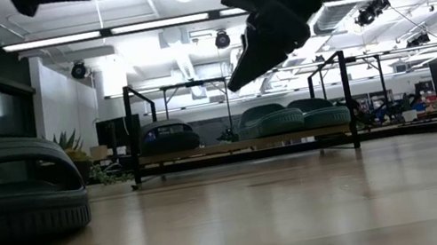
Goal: Pick and place slides into the shelf
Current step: Put the right black slide on the shelf
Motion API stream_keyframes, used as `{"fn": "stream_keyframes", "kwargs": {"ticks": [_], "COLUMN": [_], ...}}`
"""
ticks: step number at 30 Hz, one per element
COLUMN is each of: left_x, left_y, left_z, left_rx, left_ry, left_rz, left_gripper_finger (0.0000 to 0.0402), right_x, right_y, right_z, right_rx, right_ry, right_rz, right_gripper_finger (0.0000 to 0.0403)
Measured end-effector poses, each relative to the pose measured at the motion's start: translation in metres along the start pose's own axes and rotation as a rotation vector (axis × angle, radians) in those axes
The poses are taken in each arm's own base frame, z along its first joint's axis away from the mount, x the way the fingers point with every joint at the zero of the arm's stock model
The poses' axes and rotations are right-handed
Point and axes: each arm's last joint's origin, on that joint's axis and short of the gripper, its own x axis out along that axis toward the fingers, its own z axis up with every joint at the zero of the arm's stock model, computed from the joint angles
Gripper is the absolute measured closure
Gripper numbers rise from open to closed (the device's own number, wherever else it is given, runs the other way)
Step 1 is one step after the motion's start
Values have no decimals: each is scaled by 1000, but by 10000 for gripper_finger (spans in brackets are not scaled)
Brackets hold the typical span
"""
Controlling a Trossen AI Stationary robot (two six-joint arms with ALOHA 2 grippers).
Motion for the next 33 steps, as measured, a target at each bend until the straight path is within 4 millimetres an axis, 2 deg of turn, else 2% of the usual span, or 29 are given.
{"fn": "stream_keyframes", "kwargs": {"ticks": [8, 33], "left_x": [-5, -6], "left_y": [2, 3], "left_z": [0, 1], "left_rx": [-30, -32], "left_ry": [-85, -100], "left_rz": [166, 189], "left_gripper_finger": [191, 195], "right_x": [7, 66], "right_y": [-7, -45], "right_z": [-13, -32], "right_rx": [17, 156], "right_ry": [-64, -216], "right_rz": [18, -95], "right_gripper_finger": [280, 280]}}
